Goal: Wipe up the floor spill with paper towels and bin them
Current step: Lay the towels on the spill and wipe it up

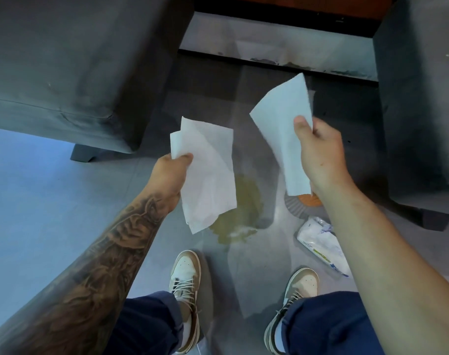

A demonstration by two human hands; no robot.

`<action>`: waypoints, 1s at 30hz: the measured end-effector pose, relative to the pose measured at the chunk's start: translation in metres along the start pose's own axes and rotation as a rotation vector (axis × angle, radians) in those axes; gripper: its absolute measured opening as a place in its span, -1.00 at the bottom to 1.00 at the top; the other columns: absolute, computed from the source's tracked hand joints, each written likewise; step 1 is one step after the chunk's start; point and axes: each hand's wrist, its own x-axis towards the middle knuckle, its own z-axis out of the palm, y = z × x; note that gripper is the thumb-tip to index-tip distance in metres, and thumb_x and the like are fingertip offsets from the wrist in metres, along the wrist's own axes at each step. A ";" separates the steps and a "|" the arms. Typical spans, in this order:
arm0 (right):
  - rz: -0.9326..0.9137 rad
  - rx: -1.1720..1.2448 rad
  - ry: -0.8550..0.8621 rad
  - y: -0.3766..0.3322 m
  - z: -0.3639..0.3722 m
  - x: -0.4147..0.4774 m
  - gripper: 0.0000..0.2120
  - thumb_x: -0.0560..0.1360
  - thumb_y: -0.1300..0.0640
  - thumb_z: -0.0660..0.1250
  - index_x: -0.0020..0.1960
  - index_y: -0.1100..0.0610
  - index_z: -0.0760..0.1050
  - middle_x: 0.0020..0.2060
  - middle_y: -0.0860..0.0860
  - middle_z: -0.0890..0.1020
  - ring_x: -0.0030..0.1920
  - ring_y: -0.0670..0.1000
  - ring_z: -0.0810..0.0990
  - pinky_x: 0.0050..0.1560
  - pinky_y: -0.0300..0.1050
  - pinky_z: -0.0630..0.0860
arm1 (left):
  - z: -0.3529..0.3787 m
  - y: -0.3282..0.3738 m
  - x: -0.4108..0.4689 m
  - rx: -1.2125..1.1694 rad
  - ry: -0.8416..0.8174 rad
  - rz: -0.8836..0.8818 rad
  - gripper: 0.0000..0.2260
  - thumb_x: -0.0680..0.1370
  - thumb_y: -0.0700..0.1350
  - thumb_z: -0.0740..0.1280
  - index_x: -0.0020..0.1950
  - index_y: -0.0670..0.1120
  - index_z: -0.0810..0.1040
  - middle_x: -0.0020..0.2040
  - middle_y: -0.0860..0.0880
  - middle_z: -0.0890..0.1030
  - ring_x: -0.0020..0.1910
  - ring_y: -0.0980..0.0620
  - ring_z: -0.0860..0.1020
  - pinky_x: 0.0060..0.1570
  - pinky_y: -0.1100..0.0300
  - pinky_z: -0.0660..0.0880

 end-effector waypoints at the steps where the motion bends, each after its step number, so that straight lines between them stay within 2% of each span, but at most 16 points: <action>1: -0.018 -0.006 0.009 -0.002 0.000 0.000 -0.52 0.54 -0.17 0.22 -0.02 0.29 0.48 -0.10 0.30 0.59 -0.24 0.17 0.50 -0.22 0.02 0.47 | -0.002 -0.001 0.001 -0.002 0.010 -0.011 -0.85 0.64 -0.14 0.27 0.18 -0.14 0.53 0.01 -0.05 0.66 0.01 -0.11 0.64 0.10 -0.07 0.58; 3: -0.069 -0.024 0.032 -0.006 0.000 -0.001 -0.57 0.58 -0.12 0.22 -0.11 0.27 0.49 -0.19 0.22 0.58 -0.27 0.02 0.47 -0.24 -0.10 0.41 | -0.005 -0.003 0.002 -0.044 0.034 -0.047 -0.86 0.65 -0.14 0.27 0.18 -0.13 0.51 0.03 -0.05 0.65 0.02 -0.12 0.63 0.13 -0.10 0.56; 6: -0.166 -0.177 -0.025 -0.017 0.011 -0.014 -0.63 0.64 0.00 0.22 -0.32 0.06 0.40 -0.40 -0.02 0.45 -0.39 -0.12 0.39 -0.39 -0.30 0.28 | -0.003 -0.003 0.000 -0.164 -0.002 -0.096 -0.82 0.65 -0.12 0.29 0.21 -0.16 0.51 0.11 -0.11 0.66 0.04 -0.12 0.64 0.10 -0.07 0.57; 8: -0.200 -0.292 -0.172 -0.019 0.032 -0.032 -0.69 0.66 0.02 0.20 -0.24 0.08 0.44 -0.37 -0.04 0.45 -0.38 -0.12 0.41 -0.43 -0.30 0.28 | 0.005 -0.003 -0.006 -0.224 -0.058 -0.103 -0.78 0.66 -0.10 0.27 0.24 -0.19 0.52 0.09 -0.10 0.68 0.03 -0.10 0.66 0.05 -0.02 0.59; 10: -0.197 -0.349 -0.352 -0.015 0.053 -0.049 -0.75 0.65 -0.01 0.18 -0.09 0.08 0.52 -0.27 0.04 0.54 -0.30 -0.03 0.50 -0.32 -0.20 0.39 | 0.010 -0.004 -0.010 -0.260 -0.152 -0.098 -0.69 0.68 -0.06 0.24 0.30 -0.24 0.52 0.12 -0.13 0.69 0.08 -0.12 0.67 0.11 -0.03 0.59; 12: -0.079 -0.217 -0.568 -0.011 0.066 -0.063 -0.79 0.64 -0.07 0.22 0.02 0.01 0.56 -0.16 0.08 0.61 -0.23 0.02 0.56 -0.19 -0.12 0.51 | 0.010 -0.002 -0.012 -0.279 -0.280 -0.087 -0.54 0.68 0.09 0.18 0.33 -0.27 0.51 0.19 -0.18 0.66 0.16 -0.14 0.64 0.23 -0.07 0.55; 14: 0.090 0.017 -0.731 -0.007 0.071 -0.070 -0.77 0.62 -0.07 0.25 0.12 0.02 0.58 -0.12 0.01 0.63 -0.16 -0.02 0.59 -0.11 -0.10 0.55 | 0.009 -0.002 -0.014 -0.228 -0.421 -0.071 -0.33 0.61 0.28 0.18 0.31 -0.33 0.49 0.22 -0.23 0.57 0.18 -0.20 0.56 0.33 -0.15 0.44; 16: 0.123 0.091 -0.792 -0.002 0.073 -0.074 -0.80 0.58 0.05 0.25 0.13 0.02 0.60 -0.09 -0.07 0.65 -0.06 -0.06 0.62 -0.03 -0.10 0.55 | 0.008 -0.004 -0.017 -0.189 -0.460 -0.071 -0.30 0.56 0.26 0.31 0.31 -0.39 0.46 0.16 -0.29 0.51 0.12 -0.25 0.50 0.34 -0.24 0.39; 18: 0.107 0.058 -0.821 0.003 0.073 -0.077 -0.77 0.54 0.17 0.27 0.13 0.03 0.62 0.00 -0.06 0.70 0.07 0.00 0.64 0.06 -0.05 0.56 | 0.007 -0.007 -0.015 -0.140 -0.371 -0.078 -0.57 0.60 0.01 0.35 0.21 -0.36 0.53 0.03 -0.31 0.57 0.00 -0.24 0.55 0.13 -0.17 0.54; 20: 0.071 0.047 -0.819 0.004 0.067 -0.082 -0.79 0.53 0.22 0.32 0.10 0.06 0.64 0.02 0.00 0.71 0.08 0.04 0.65 0.03 -0.07 0.56 | 0.004 -0.009 -0.018 -0.088 -0.318 -0.101 -0.73 0.59 -0.19 0.32 0.21 -0.34 0.56 0.04 -0.30 0.61 -0.04 -0.24 0.61 0.01 -0.08 0.58; 21: 0.048 0.066 -0.771 0.004 0.063 -0.081 -0.82 0.53 0.21 0.33 0.07 0.07 0.65 -0.01 0.03 0.72 0.01 0.03 0.67 -0.03 -0.11 0.55 | 0.003 -0.008 -0.020 -0.083 -0.306 -0.109 -0.74 0.58 -0.24 0.31 0.22 -0.34 0.56 0.05 -0.29 0.62 -0.04 -0.22 0.64 0.00 -0.07 0.60; 23: 0.027 0.138 -0.558 0.005 0.048 -0.077 -0.90 0.55 0.17 0.36 0.00 0.10 0.65 -0.09 0.05 0.71 -0.12 -0.04 0.63 -0.10 -0.18 0.50 | 0.002 -0.003 -0.026 -0.077 -0.271 -0.105 -0.78 0.57 -0.28 0.31 0.19 -0.29 0.57 0.00 -0.22 0.68 -0.10 -0.16 0.68 -0.05 -0.03 0.63; 25: 0.087 0.165 -0.369 0.017 0.030 -0.066 -0.89 0.56 0.05 0.37 0.04 0.05 0.59 -0.06 -0.04 0.66 -0.04 -0.07 0.62 -0.03 -0.17 0.53 | 0.003 0.004 -0.036 -0.041 -0.254 -0.111 -0.79 0.55 -0.26 0.35 0.18 -0.23 0.58 0.00 -0.16 0.69 -0.13 -0.12 0.69 -0.08 0.00 0.62; 26: 0.168 0.163 -0.345 0.024 0.020 -0.063 -0.80 0.55 -0.06 0.37 0.10 0.01 0.55 0.00 -0.07 0.63 0.05 -0.04 0.62 0.04 -0.12 0.55 | 0.003 0.007 -0.042 -0.017 -0.269 -0.116 -0.77 0.54 -0.24 0.36 0.19 -0.21 0.59 0.01 -0.15 0.69 -0.13 -0.12 0.69 -0.08 0.00 0.62; 28: 0.343 0.148 -0.390 0.037 0.009 -0.064 -0.60 0.48 -0.30 0.33 0.17 -0.07 0.50 0.11 -0.05 0.59 0.18 0.05 0.59 0.12 -0.02 0.57 | 0.000 0.009 -0.055 0.012 -0.332 -0.114 -0.78 0.53 -0.20 0.37 0.17 -0.16 0.60 -0.02 -0.13 0.70 -0.15 -0.11 0.70 -0.12 0.00 0.64; 30: 0.456 0.152 -0.429 0.044 0.005 -0.068 -0.52 0.47 -0.39 0.26 0.20 -0.09 0.50 0.16 -0.01 0.59 0.20 0.09 0.58 0.15 0.00 0.53 | -0.001 0.009 -0.065 0.022 -0.369 -0.118 -0.86 0.54 -0.19 0.35 0.09 -0.12 0.61 -0.13 -0.09 0.71 -0.22 -0.07 0.70 -0.23 0.05 0.65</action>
